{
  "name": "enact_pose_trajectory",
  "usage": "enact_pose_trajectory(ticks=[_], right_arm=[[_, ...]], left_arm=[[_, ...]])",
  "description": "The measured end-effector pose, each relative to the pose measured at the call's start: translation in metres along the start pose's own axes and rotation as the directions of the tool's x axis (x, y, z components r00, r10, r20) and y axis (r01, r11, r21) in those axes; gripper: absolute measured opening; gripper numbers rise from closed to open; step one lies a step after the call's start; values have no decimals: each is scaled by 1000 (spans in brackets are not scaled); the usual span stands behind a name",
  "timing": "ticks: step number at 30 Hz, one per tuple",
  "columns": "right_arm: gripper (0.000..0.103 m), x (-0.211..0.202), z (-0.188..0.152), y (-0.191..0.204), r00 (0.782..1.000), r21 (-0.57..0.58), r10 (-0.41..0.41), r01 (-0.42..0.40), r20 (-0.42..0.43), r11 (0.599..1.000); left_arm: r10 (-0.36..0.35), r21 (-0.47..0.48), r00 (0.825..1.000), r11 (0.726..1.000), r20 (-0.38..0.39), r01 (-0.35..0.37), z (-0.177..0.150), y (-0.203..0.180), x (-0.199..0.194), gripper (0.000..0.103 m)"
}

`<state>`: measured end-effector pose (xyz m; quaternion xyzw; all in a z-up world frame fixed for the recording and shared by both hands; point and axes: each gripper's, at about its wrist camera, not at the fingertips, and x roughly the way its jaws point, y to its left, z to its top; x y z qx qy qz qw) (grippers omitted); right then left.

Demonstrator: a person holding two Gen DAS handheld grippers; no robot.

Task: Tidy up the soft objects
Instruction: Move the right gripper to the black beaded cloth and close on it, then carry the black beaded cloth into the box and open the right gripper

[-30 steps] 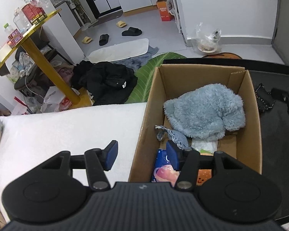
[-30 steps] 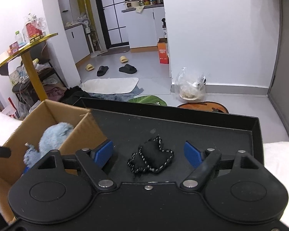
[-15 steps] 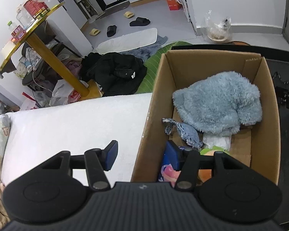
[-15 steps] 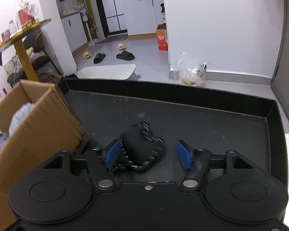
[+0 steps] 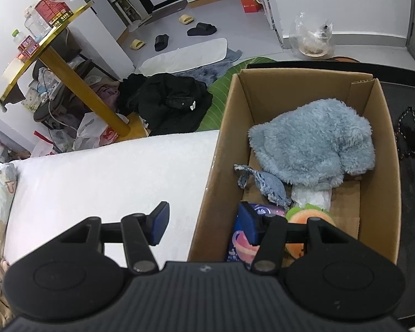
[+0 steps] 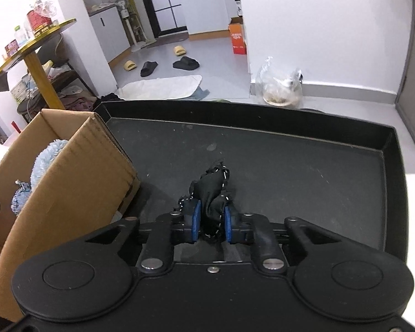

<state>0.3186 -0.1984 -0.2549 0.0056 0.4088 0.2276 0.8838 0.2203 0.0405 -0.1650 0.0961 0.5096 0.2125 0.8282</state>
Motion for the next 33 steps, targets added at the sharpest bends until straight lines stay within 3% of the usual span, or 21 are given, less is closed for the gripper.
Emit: enact_pose_trajectory(ticks=[19, 26, 33], right_arm=[[14, -61, -4, 13, 996, 26, -50, 49, 79, 998], [14, -88, -9, 21, 993, 115, -38, 25, 115, 993], [14, -109, -5, 36, 991, 88, -36, 25, 129, 996]], left_arm=[[-108, -59, 993, 992, 41, 110, -24, 33, -27, 54], [-157, -82, 986, 984, 59, 161, -28, 37, -28, 54], [-176, -65, 981, 981, 78, 181, -32, 36, -29, 54]])
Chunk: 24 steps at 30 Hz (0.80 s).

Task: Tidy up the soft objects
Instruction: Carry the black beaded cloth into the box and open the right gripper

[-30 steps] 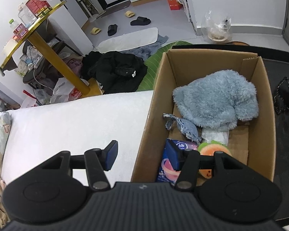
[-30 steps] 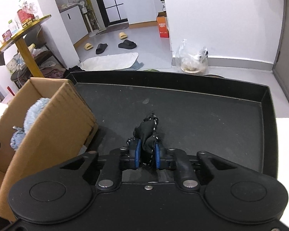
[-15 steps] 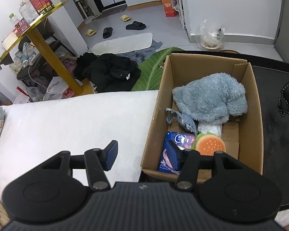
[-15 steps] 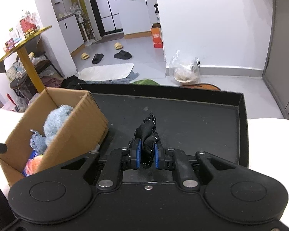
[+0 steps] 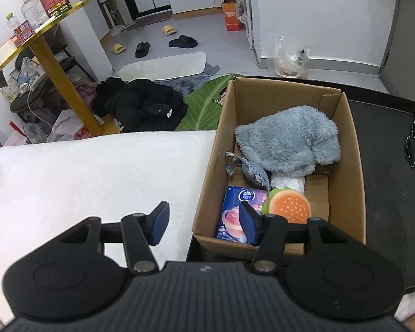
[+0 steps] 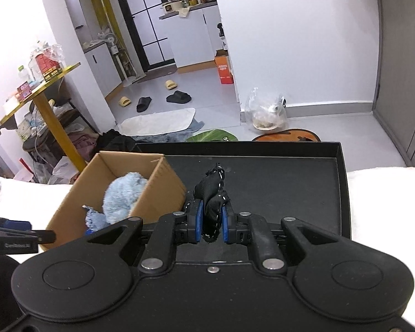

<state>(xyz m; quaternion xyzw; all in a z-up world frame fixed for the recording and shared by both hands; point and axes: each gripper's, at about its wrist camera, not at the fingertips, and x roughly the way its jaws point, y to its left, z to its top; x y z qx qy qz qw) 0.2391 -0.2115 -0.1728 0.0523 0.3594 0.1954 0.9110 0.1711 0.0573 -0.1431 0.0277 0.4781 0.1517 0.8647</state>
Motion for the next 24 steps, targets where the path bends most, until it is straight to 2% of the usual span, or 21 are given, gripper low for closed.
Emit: enact_pose_trajectory(ticks=[16, 18, 24], right_arm=[[14, -10, 18, 56, 996, -71, 84, -84, -9, 994], [15, -9, 20, 64, 996, -85, 87, -88, -14, 992], [15, -2, 24, 85, 996, -110, 88, -90, -29, 990]], left_arm=[[-99, -118, 995, 988, 15, 100, -5, 24, 2, 54], [-94, -123, 995, 988, 27, 97, -5, 25, 1, 54], [-141, -159, 990, 977, 22, 143, -5, 34, 8, 53]])
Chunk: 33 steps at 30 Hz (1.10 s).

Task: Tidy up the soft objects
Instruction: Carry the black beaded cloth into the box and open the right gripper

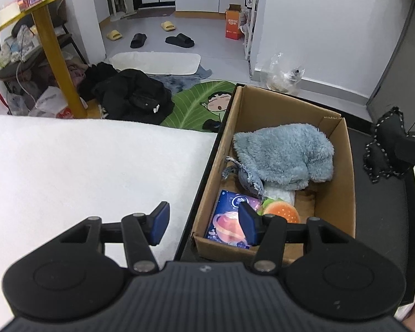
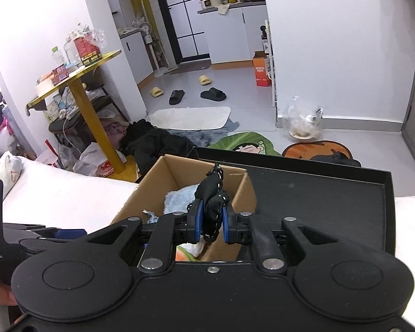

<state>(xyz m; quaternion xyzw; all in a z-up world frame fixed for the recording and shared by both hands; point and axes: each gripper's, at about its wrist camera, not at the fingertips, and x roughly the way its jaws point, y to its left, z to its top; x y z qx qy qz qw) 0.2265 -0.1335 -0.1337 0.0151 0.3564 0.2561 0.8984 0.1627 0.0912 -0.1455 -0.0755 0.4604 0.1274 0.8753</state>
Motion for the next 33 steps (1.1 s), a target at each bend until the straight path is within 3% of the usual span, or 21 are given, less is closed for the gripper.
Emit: enact_pose_trajectory(ticks=[6, 11, 14, 25, 27, 30, 33], right_arm=[[15, 6, 2, 17, 1000, -39, -8, 7, -20, 999], [15, 13, 2, 27, 999, -67, -23, 20, -43, 998], [15, 17, 0, 31, 998, -78, -33, 28, -58, 997], [18, 30, -8, 40, 992, -90, -69, 59, -106, 994], [23, 32, -8, 41, 990, -92, -88, 78, -114, 993], [38, 31, -7, 38, 986, -72, -118, 110, -114, 991], [44, 24, -5, 32, 988, -43, -116, 113, -99, 993]], left_arm=[[-34, -23, 999, 999, -7, 33, 0, 6, 4, 48], [-36, -37, 999, 999, -40, 34, -1, 11, 11, 20], [-39, -40, 997, 999, -62, 37, -1, 13, 16, 10], [-55, -44, 997, 998, -47, 53, -2, 17, 16, 9], [-64, -50, 997, 997, -45, 62, -3, 18, 16, 9], [-78, -58, 996, 995, -44, 75, -3, 20, 15, 10], [-82, -63, 996, 995, -43, 79, -3, 21, 15, 10]])
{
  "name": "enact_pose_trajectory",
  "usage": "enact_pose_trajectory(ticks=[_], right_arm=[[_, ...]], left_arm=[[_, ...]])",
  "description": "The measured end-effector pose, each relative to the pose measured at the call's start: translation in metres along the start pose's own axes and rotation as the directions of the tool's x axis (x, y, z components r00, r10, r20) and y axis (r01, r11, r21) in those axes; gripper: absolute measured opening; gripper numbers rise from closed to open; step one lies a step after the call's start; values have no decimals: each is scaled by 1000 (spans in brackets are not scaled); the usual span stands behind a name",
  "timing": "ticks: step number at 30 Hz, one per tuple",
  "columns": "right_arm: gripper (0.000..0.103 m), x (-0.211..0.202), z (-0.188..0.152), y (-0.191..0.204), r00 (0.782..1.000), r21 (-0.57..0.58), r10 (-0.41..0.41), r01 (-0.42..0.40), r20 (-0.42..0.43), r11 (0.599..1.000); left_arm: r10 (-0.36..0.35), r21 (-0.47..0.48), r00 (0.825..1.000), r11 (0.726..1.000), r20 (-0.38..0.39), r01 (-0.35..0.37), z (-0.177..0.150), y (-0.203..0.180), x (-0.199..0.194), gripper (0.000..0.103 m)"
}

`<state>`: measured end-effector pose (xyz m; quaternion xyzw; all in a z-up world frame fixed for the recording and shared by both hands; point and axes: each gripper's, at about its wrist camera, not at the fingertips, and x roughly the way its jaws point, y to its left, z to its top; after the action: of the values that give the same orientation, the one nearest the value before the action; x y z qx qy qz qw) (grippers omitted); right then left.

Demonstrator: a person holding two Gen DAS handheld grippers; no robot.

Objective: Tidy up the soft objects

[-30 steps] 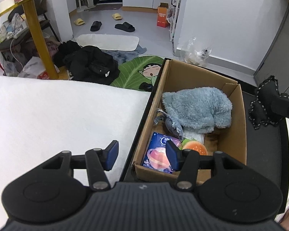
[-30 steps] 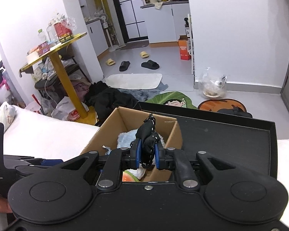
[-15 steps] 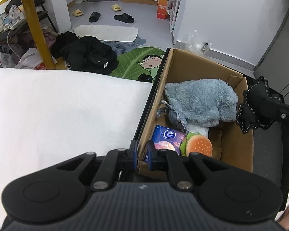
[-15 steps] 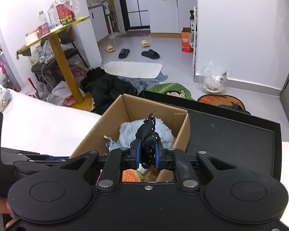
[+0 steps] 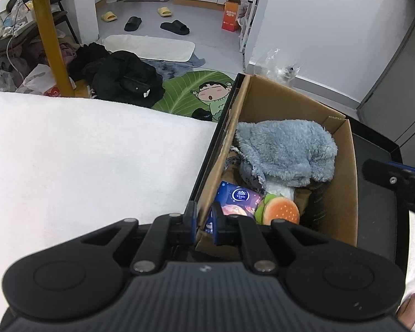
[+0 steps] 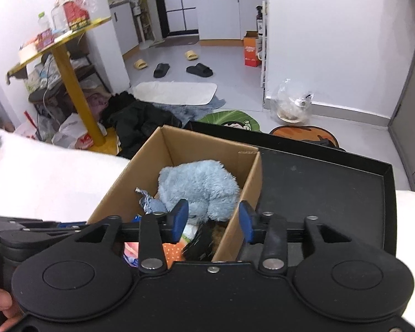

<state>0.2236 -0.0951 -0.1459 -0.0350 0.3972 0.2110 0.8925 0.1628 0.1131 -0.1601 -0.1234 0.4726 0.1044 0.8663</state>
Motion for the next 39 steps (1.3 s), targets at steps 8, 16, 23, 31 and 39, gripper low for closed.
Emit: enact_pose_trajectory(ticks=[8, 16, 23, 31, 39], right_arm=[[45, -12, -4, -17, 1000, 59, -13, 11, 19, 998], [50, -28, -18, -32, 999, 111, -21, 17, 33, 994], [65, -44, -27, -46, 999, 163, -37, 31, 36, 986], [91, -65, -31, -57, 995, 226, -81, 65, 61, 972], [103, -90, -41, -70, 989, 316, -115, 80, 93, 945]], left_arm=[[10, 8, 1000, 1000, 6, -11, -1, -3, 0, 10], [22, 34, 1000, 999, 0, -22, 1, -6, -4, 11], [56, 99, 998, 994, -4, -55, 6, -22, -17, 20], [42, 179, 999, 983, 27, -46, -3, -50, -45, 47], [-3, 200, 998, 980, 56, -8, -2, -60, -81, 59]])
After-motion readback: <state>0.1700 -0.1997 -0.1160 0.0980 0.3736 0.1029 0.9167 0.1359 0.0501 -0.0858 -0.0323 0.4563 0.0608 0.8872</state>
